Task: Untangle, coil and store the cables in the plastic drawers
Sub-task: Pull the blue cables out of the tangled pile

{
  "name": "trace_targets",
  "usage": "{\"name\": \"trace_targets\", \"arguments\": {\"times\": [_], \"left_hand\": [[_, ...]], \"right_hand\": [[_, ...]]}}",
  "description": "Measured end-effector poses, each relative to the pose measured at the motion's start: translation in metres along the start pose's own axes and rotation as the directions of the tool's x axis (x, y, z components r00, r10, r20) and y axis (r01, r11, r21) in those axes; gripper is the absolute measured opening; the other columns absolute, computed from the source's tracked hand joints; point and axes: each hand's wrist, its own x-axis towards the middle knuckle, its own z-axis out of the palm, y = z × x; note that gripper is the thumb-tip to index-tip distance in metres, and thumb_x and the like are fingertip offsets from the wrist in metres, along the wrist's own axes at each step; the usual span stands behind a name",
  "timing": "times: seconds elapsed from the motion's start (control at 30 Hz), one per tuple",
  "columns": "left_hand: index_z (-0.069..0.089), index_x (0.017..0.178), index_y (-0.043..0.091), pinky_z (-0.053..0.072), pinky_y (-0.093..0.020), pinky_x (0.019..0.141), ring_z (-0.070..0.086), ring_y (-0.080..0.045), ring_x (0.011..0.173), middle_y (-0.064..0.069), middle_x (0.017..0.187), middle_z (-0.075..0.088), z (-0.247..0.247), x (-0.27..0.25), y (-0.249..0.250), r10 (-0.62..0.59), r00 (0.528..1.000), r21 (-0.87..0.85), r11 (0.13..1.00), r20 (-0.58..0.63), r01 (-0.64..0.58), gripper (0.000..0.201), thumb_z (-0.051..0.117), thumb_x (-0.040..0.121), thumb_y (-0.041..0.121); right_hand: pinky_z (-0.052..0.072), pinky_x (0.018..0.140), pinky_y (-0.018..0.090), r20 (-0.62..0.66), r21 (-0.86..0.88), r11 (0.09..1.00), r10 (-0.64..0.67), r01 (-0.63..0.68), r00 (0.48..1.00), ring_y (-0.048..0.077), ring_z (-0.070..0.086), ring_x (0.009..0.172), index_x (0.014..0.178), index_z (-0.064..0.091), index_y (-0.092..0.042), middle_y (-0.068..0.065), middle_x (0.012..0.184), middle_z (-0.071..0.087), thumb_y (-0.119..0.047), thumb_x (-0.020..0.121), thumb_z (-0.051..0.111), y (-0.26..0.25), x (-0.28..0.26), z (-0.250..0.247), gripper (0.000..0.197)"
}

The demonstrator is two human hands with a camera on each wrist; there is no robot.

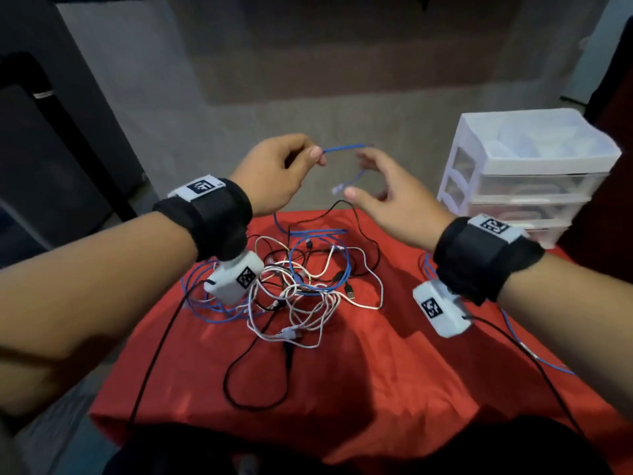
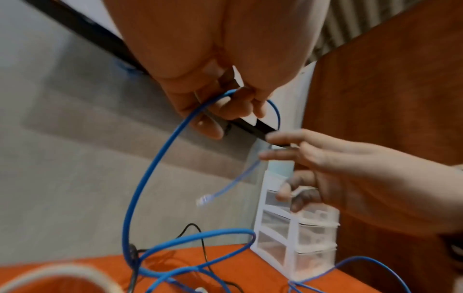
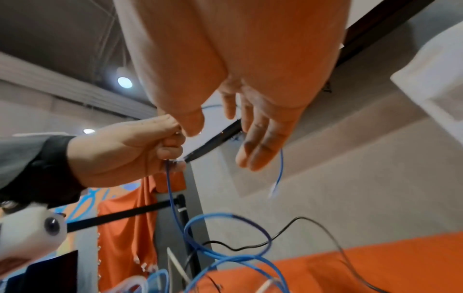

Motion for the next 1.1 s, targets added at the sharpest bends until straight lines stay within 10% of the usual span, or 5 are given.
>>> {"name": "trace_targets", "arguments": {"times": [0.17,0.6,0.77,0.9,1.1], "left_hand": [[0.069,0.094,0.024,0.054,-0.039,0.066,0.055,-0.023,0.059,0.005,0.058,0.045,-0.02,-0.01,0.031,0.073,0.996,0.099,0.992,0.042,-0.076,0.025,0.051,0.104,0.037],[0.061,0.081,0.018,0.05,-0.037,0.075,0.063,-0.021,0.07,-0.003,0.073,0.068,-0.043,-0.06,-0.044,-0.197,0.971,0.269,0.95,0.134,0.156,0.035,0.046,0.107,0.036],[0.061,0.082,0.02,0.052,-0.039,0.081,0.068,-0.023,0.078,-0.001,0.076,0.072,-0.041,-0.059,-0.048,-0.201,0.977,0.237,0.955,0.068,0.18,0.031,0.045,0.107,0.029],[0.067,0.09,0.014,0.044,-0.035,0.077,0.063,-0.028,0.085,-0.006,0.082,0.067,-0.026,-0.041,-0.012,0.047,0.992,0.317,0.945,0.117,-0.082,0.032,0.045,0.104,0.033],[0.069,0.1,0.015,0.037,-0.029,0.073,0.057,-0.019,0.083,-0.004,0.086,0.065,-0.013,-0.025,0.032,0.296,0.932,0.345,0.869,0.21,-0.354,0.027,0.047,0.1,0.03]], "right_hand": [[0.039,0.061,0.03,-0.344,-0.107,0.991,-0.115,0.083,0.932,0.002,0.049,0.06,0.094,0.054,-0.015,-0.009,0.072,0.054,-0.044,0.089,0.07,-0.046,0.008,-0.014,0.033],[0.038,0.055,0.025,-0.278,-0.266,0.953,0.069,-0.146,0.958,0.007,0.051,0.052,0.075,0.067,-0.012,0.003,0.061,0.06,-0.045,0.103,0.051,-0.047,-0.004,-0.12,0.046],[0.04,0.061,0.025,0.196,-0.536,0.817,0.365,-0.212,0.91,0.015,0.062,0.071,0.104,0.076,-0.02,0.001,0.077,0.067,-0.054,0.098,0.052,-0.029,-0.018,-0.111,0.042],[0.037,0.081,0.029,0.01,-0.561,0.825,0.094,-0.072,0.996,0.036,0.062,0.112,0.154,0.034,-0.019,0.018,0.117,0.068,-0.061,0.09,0.062,-0.053,-0.005,-0.091,0.081],[0.032,0.065,0.03,0.358,-0.559,0.809,0.036,0.183,0.933,0.029,0.063,0.085,0.093,0.071,-0.018,0.0,0.075,0.063,-0.049,0.101,0.053,-0.095,0.012,-0.039,0.036]]}}
